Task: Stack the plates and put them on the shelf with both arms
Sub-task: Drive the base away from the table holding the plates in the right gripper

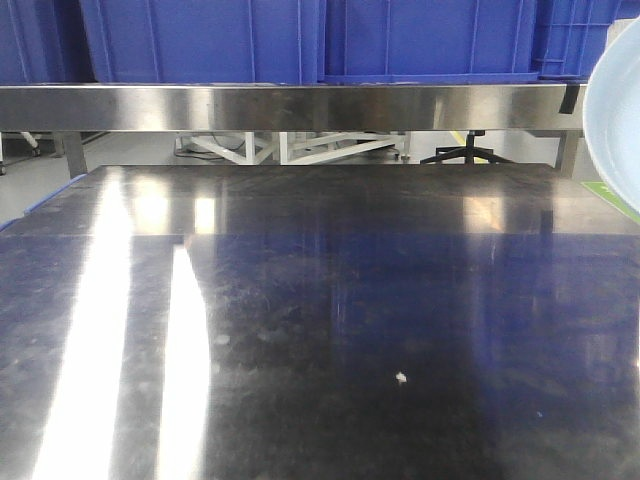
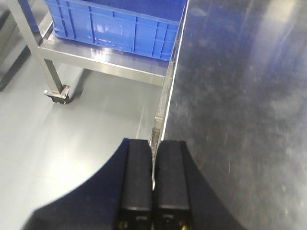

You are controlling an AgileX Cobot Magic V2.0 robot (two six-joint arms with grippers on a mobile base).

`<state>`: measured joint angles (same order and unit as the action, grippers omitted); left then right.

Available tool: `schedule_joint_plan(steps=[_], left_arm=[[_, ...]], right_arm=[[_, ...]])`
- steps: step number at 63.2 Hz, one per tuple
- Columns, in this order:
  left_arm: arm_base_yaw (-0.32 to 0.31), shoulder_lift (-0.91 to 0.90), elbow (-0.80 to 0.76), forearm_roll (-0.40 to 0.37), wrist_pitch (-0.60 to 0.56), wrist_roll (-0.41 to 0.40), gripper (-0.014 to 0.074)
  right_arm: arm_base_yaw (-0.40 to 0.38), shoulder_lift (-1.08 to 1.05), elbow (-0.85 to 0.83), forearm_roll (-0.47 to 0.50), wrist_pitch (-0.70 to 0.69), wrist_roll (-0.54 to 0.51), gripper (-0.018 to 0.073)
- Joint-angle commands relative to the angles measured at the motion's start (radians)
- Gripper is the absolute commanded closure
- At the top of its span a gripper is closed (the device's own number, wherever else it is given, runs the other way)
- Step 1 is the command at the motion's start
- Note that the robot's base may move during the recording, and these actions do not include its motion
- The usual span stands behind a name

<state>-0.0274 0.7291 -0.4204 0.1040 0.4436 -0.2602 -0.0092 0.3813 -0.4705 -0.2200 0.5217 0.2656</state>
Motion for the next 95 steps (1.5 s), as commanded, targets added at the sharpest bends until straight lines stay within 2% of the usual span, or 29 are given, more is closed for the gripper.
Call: schedule_joint_plan(steps=[1,95], left_arm=[[-0.003,-0.005,-0.028,-0.003,-0.07,-0.007,0.0501],[-0.003,-0.005,-0.028,-0.003,-0.07,-0.007,0.0501]], right_arm=[[-0.004,0.002,-0.03,-0.008,-0.1,-0.003,0.0531],[-0.004,0.002,-0.03,-0.008,-0.1,-0.003,0.0531]])
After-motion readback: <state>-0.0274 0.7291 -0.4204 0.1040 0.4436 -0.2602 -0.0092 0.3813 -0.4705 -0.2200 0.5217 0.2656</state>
